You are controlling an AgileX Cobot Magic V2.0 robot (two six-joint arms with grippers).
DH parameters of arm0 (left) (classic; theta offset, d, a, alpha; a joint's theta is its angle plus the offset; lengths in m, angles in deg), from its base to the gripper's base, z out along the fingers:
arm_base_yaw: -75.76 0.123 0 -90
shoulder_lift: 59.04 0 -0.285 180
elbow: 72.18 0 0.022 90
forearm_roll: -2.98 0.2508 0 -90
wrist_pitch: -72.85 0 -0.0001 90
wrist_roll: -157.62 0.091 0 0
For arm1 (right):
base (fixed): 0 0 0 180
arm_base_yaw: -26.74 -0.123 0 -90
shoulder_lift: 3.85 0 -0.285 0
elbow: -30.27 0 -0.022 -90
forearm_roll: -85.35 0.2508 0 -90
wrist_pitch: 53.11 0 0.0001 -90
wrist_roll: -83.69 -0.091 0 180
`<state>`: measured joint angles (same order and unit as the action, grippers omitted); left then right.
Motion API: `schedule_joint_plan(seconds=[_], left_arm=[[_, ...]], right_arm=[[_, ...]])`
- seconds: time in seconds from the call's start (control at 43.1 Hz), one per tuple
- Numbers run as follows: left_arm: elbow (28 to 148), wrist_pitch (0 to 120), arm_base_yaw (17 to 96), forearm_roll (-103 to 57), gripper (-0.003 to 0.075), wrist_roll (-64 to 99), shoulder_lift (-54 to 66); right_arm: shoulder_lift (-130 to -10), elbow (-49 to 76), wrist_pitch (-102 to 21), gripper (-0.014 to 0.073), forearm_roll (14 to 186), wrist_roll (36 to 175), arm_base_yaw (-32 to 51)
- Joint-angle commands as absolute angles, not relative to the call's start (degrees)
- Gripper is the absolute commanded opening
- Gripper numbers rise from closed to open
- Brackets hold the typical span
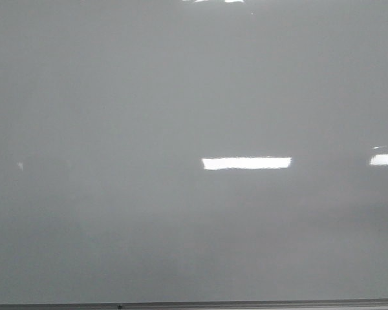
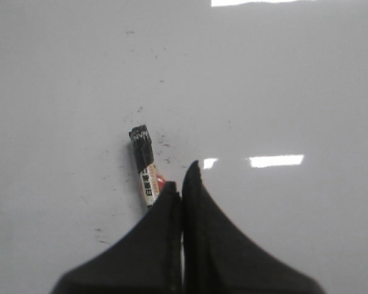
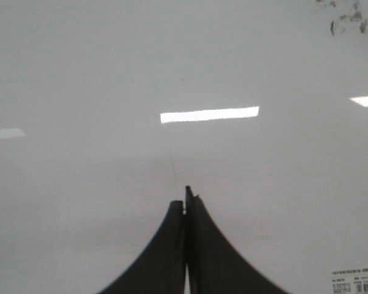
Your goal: Write number 7 on whiteboard
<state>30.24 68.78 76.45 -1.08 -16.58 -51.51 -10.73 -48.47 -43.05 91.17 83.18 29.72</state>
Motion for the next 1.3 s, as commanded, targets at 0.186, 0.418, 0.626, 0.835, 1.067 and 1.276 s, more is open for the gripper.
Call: schedule_joint_plan(seconds=[0.186,0.418,0.626,0.835,1.067,1.276], left_arm=[[36.6,79.0,76.5,-4.1,-0.0020,-17.1,-52.1],[50.3,61.6,76.5,-0.3,-0.0020,-17.0,-43.1],[51.9,61.9,76.5,-0.2,-0.0020,-17.0,-33.1],[51.9,62.3,76.5,-0.2,0.0130,-17.0,-31.4],[51.8,62.7,76.5,-0.2,0.0626,-17.0,-31.4],[51.8,63.2,76.5,-3.5,0.0648,-17.0,-30.6]], right_arm=[[-10.0,-37.2,-46.2,-0.0060,92.5,83.3,29.6],[-18.3,-24.8,-36.1,-0.0060,93.2,83.3,29.6],[-28.1,-23.2,-37.3,-0.0060,93.2,83.3,29.6],[-30.4,-23.2,-36.5,0.0057,93.2,83.3,29.6],[-30.4,-23.2,-36.4,0.0440,93.2,83.3,29.6],[-30.4,-23.2,-36.4,0.0507,93.2,83.3,29.6]])
